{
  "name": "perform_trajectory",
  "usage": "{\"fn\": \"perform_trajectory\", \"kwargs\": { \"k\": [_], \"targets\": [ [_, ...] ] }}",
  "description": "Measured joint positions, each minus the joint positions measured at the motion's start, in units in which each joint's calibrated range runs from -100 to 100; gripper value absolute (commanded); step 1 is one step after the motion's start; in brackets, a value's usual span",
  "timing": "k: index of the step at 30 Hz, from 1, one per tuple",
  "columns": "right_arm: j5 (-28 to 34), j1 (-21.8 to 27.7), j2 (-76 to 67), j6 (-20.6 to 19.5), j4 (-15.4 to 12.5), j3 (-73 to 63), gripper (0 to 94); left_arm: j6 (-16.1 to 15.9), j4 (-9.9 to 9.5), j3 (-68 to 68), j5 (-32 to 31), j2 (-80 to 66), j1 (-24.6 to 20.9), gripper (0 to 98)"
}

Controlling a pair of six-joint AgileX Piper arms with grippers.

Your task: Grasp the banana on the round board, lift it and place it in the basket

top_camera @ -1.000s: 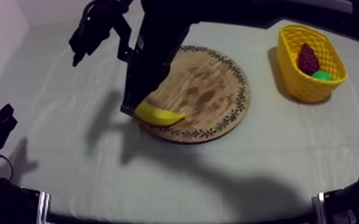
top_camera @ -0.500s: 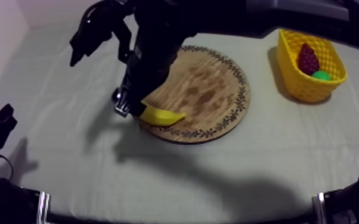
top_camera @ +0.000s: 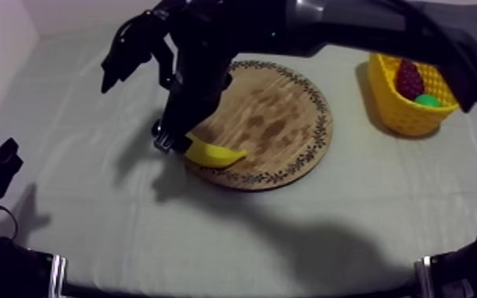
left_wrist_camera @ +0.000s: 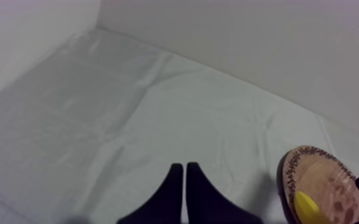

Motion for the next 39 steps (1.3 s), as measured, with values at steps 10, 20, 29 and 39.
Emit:
{"fn": "perform_trajectory", "kwargs": {
  "k": [10,20,29,39],
  "targets": [
    [2.4,0.2,7.6,0.7,-0.8,-3.9,81.5,0.0,0.0,0.0,0.0,0.0,0.0,0.1],
    [2.8,0.4,11.4,1.6,-1.7,-5.6,76.4,0.0,0.0,0.0,0.0,0.0,0.0,0.1],
    [3.7,0.6,14.2,2.4,-3.3,-8.6,56.6,0.0,0.0,0.0,0.0,0.0,0.0,0.1],
    [5.6,1.1,16.2,2.5,-4.8,-11.1,23.8,0.0,0.0,0.0,0.0,0.0,0.0,0.1]
  ]
}}
